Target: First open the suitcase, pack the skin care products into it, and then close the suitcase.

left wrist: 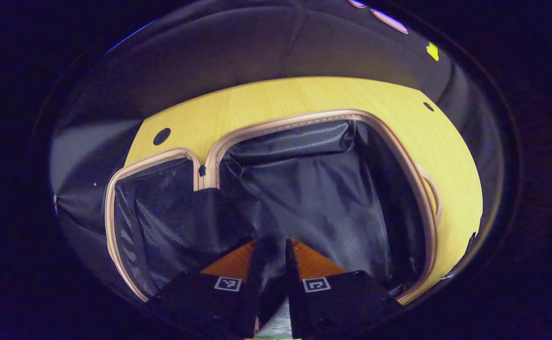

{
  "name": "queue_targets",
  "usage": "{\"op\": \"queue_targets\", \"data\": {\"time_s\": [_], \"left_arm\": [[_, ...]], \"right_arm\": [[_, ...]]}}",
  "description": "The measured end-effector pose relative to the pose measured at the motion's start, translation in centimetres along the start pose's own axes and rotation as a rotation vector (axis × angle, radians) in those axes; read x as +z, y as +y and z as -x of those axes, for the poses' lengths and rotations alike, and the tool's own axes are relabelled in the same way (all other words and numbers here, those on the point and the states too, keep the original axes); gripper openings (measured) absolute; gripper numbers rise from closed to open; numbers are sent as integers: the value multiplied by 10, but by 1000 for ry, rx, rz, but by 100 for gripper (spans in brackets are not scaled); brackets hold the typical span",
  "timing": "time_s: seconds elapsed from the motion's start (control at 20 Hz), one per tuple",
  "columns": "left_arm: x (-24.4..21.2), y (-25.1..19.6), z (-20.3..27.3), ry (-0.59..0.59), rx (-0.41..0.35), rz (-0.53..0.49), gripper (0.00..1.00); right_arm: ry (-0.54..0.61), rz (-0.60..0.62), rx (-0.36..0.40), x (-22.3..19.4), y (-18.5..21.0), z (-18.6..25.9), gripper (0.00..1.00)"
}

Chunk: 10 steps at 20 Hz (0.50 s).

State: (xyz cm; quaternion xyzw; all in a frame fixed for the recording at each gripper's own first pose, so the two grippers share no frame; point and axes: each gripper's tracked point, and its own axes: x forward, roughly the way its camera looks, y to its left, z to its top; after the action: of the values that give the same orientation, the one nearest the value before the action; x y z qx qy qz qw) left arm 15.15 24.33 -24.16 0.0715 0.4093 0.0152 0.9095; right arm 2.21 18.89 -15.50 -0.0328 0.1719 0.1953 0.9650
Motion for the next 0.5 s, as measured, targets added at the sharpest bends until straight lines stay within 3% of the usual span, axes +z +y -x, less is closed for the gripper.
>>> {"op": "queue_targets", "data": {"time_s": [0.05,0.3,0.4,0.5], "left_arm": [[2,1,11,-29,0,1,31],[-7,13,57,-146,12,80,62],[-11,19,69,-192,25,120,80],[-13,24,87,-262,38,166,89]], "right_arm": [[10,1,8,-2,4,-3,29],[33,27,46,2,29,-16,29],[33,20,60,6,36,-22,29],[50,18,71,5,43,-26,29]]}}
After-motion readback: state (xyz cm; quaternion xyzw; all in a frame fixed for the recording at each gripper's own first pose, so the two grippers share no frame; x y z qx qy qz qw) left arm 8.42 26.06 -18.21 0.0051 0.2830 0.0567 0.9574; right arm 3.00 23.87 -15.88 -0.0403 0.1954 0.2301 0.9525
